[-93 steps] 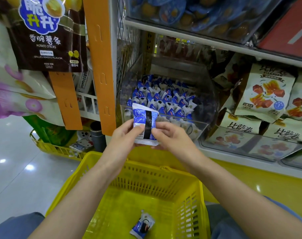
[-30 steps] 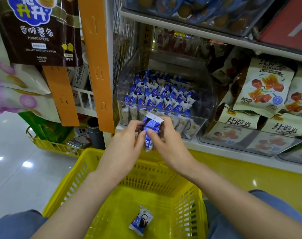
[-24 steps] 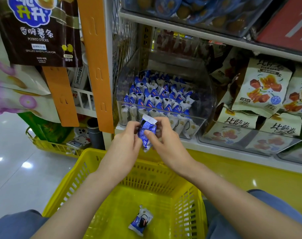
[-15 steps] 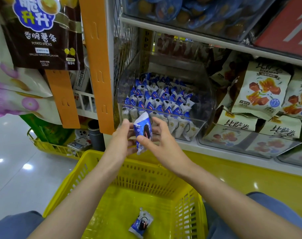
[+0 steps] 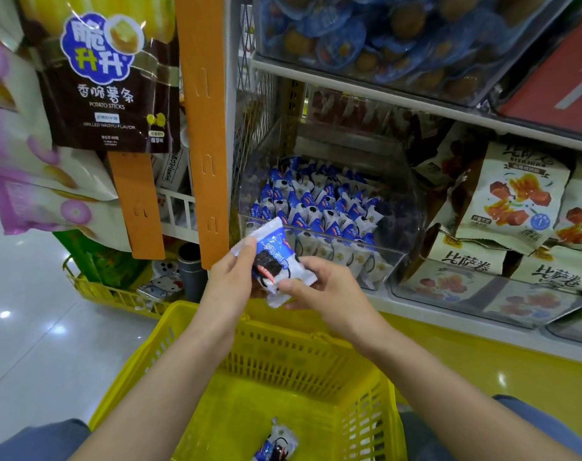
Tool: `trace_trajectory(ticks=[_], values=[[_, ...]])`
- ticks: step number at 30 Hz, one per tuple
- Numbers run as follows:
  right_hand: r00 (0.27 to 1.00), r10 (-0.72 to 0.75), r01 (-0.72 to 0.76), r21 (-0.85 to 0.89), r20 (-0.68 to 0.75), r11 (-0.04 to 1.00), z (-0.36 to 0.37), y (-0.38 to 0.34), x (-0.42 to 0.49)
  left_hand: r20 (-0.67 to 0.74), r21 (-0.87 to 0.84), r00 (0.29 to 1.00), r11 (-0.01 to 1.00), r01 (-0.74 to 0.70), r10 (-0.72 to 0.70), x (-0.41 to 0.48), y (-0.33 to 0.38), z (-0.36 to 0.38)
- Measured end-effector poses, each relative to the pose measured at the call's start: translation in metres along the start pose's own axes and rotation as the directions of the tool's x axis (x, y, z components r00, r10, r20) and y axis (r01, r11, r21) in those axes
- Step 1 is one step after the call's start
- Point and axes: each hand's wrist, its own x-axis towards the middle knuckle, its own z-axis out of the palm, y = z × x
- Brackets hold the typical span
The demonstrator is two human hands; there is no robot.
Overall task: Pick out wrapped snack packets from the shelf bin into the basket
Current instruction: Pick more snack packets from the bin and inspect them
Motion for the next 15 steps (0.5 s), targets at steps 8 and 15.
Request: trace_trajectory(ticks=[8, 15], values=[[0.997, -0.049, 0.048, -0.022, -0.056, 0.999, 0.004, -0.004, 0.003, 0.18, -0.022, 0.984, 1.0, 0.016, -0.012, 0.003, 0.005, -0.002], [0.905, -0.388, 0.232, -0.566, -0.172, 0.791, -0.027, -0.031, 0.042, 0.043, -0.053, 0.996, 0.996, -0.071, 0.074, 0.013, 0.017, -0.014]])
